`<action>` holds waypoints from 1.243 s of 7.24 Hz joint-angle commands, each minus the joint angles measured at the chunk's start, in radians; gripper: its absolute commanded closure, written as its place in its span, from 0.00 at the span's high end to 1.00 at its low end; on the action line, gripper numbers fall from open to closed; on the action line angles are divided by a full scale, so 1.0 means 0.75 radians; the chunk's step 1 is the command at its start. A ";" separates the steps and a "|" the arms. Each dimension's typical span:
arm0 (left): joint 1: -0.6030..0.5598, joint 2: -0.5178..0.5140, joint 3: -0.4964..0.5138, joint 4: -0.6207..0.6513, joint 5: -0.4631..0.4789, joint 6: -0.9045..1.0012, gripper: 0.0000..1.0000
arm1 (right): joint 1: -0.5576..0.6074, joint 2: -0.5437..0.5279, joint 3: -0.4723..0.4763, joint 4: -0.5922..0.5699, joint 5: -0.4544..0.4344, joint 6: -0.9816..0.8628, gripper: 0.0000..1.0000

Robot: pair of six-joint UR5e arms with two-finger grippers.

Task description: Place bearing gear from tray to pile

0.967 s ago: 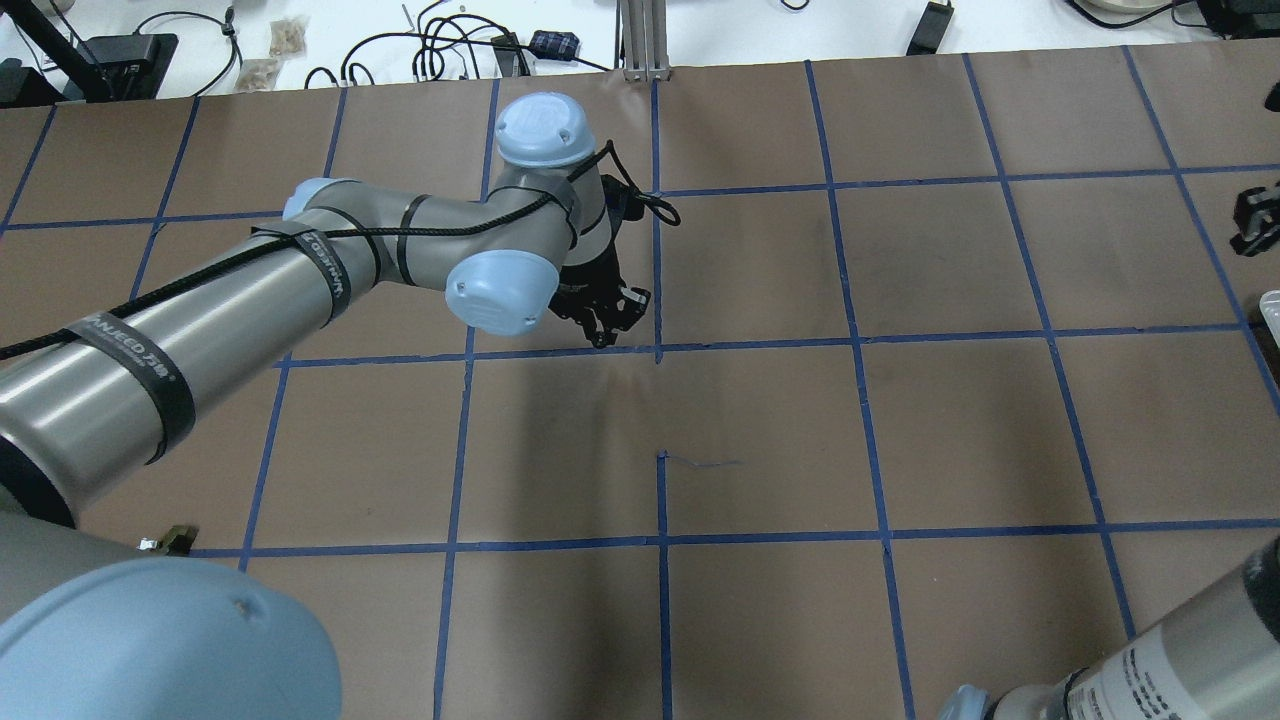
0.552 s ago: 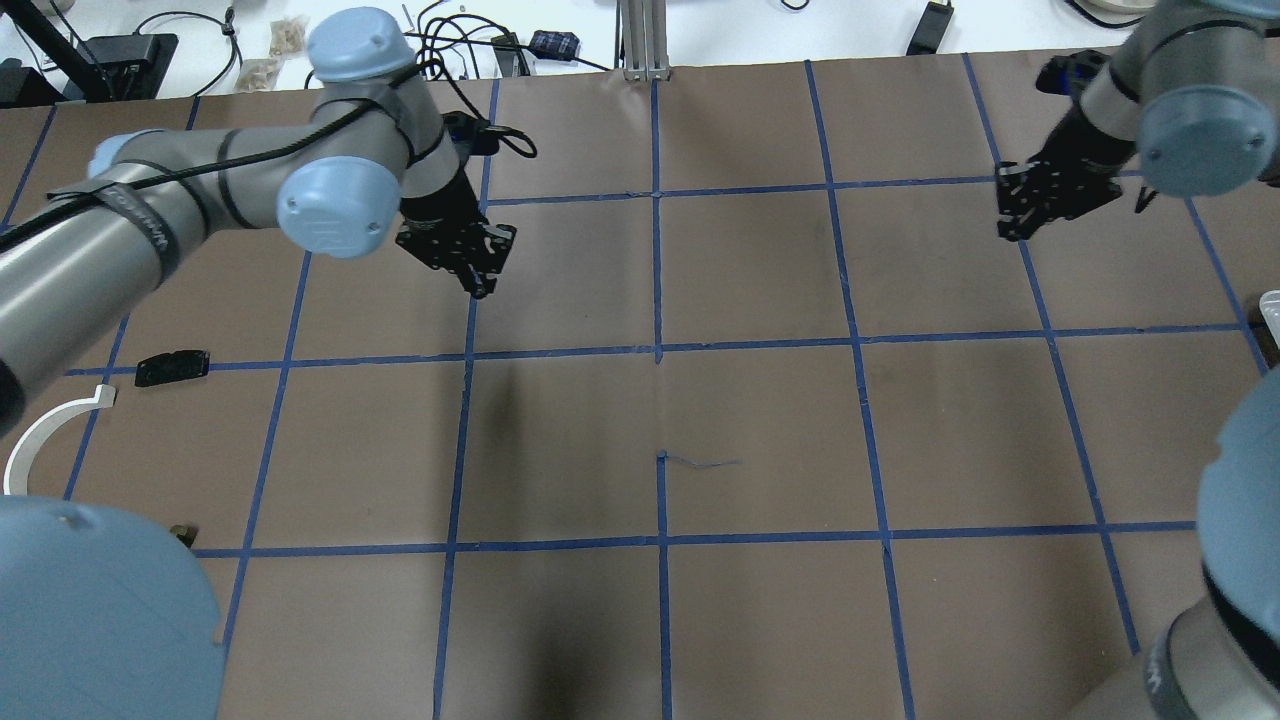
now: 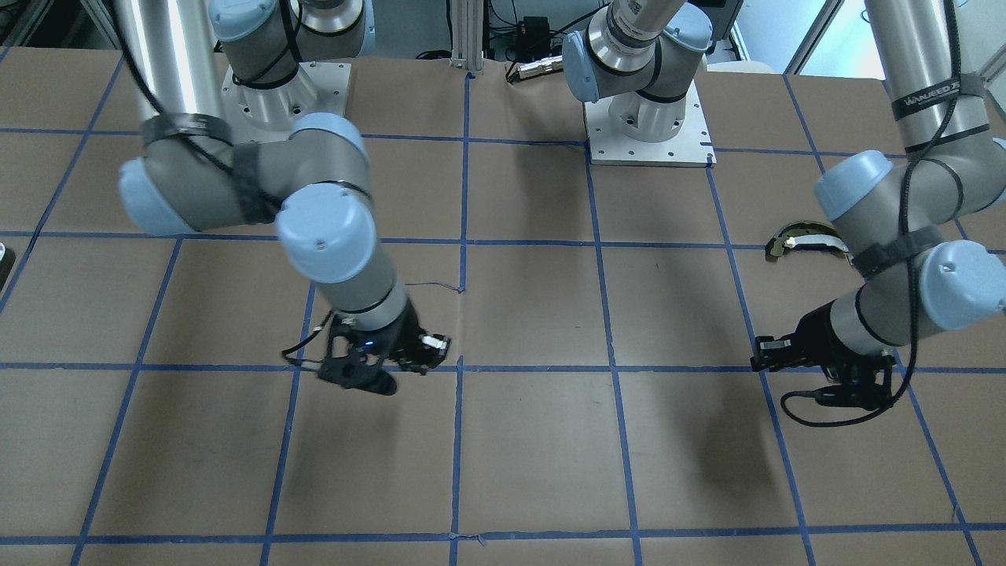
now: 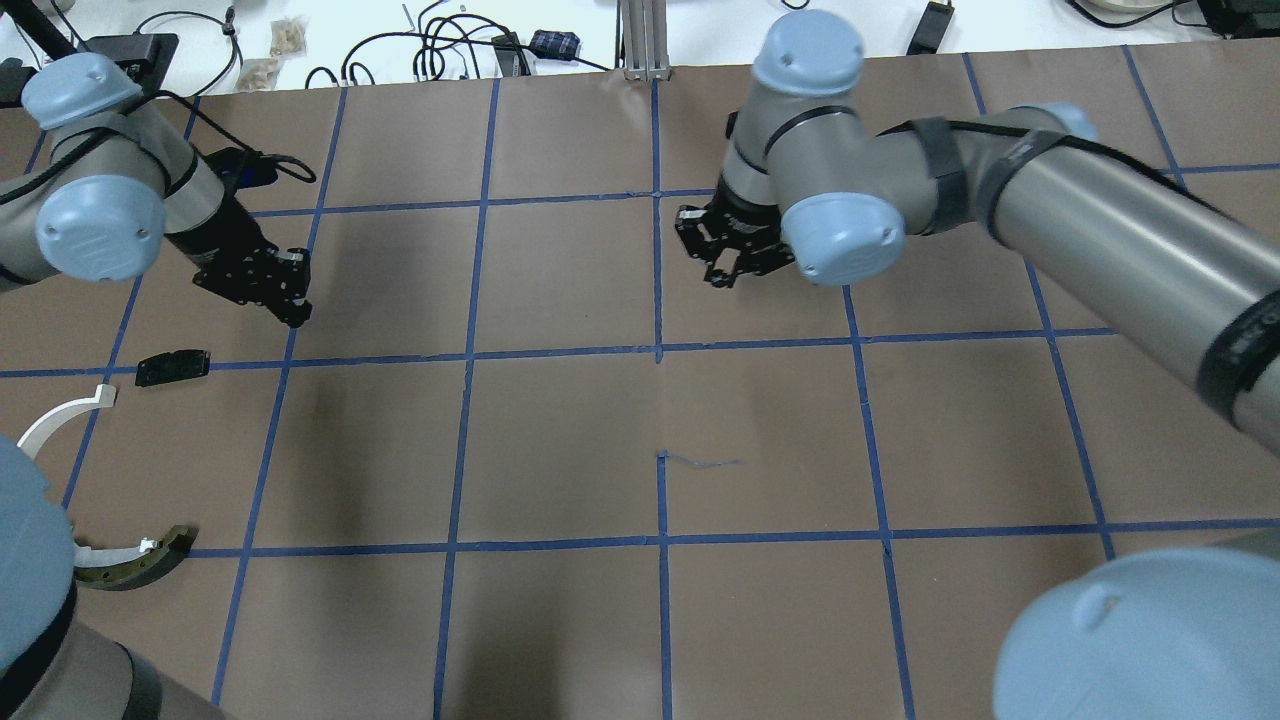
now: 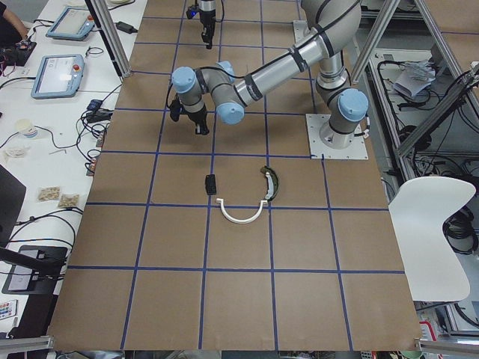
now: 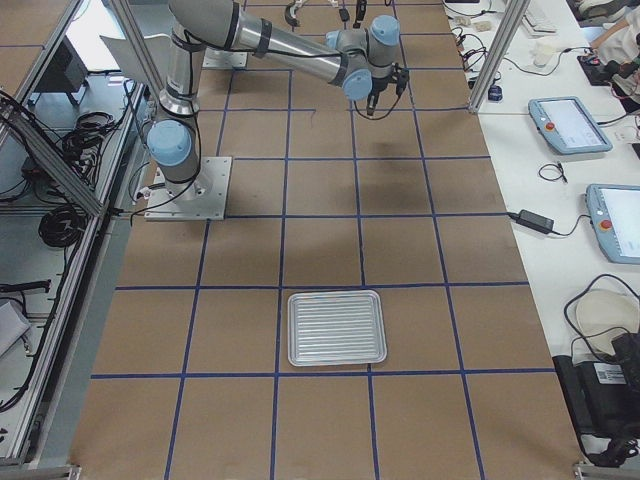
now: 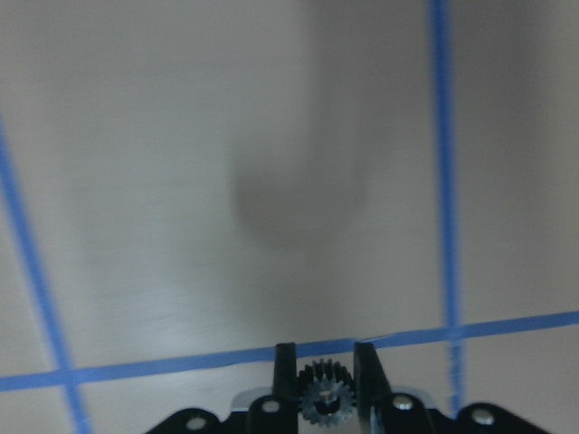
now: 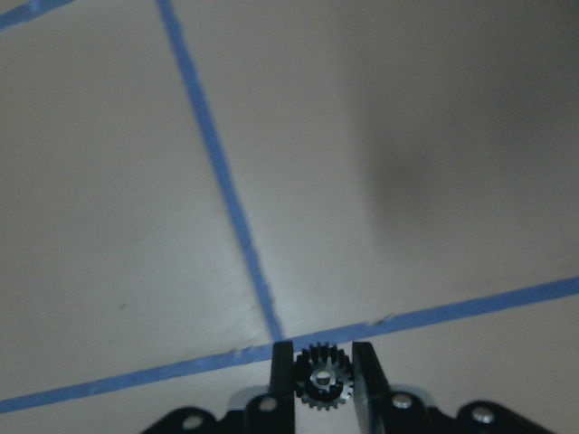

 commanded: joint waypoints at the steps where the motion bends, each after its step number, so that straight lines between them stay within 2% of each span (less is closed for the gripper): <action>1: 0.200 -0.002 -0.074 0.003 0.109 0.105 0.00 | 0.150 0.087 0.023 -0.119 0.053 0.240 0.18; 3: 0.315 -0.016 -0.091 0.017 0.130 0.185 0.00 | 0.136 0.075 0.104 -0.136 0.041 0.207 1.00; 4: 0.352 -0.031 -0.095 0.060 0.181 0.222 0.00 | 0.080 0.022 0.082 -0.134 0.041 0.134 1.00; 5: 0.370 -0.033 -0.099 0.060 0.185 0.291 0.00 | -0.047 -0.060 0.062 -0.073 0.039 -0.027 1.00; 7: 0.430 -0.045 -0.099 0.062 0.187 0.365 0.00 | -0.359 -0.280 0.003 0.294 0.026 -0.521 1.00; 8: 0.432 -0.053 -0.105 0.060 0.187 0.374 0.00 | -0.470 -0.370 -0.050 0.498 0.022 -0.707 1.00; 9: 0.436 -0.057 -0.120 0.062 0.185 0.374 0.00 | -0.502 -0.456 -0.112 0.675 -0.049 -0.809 1.00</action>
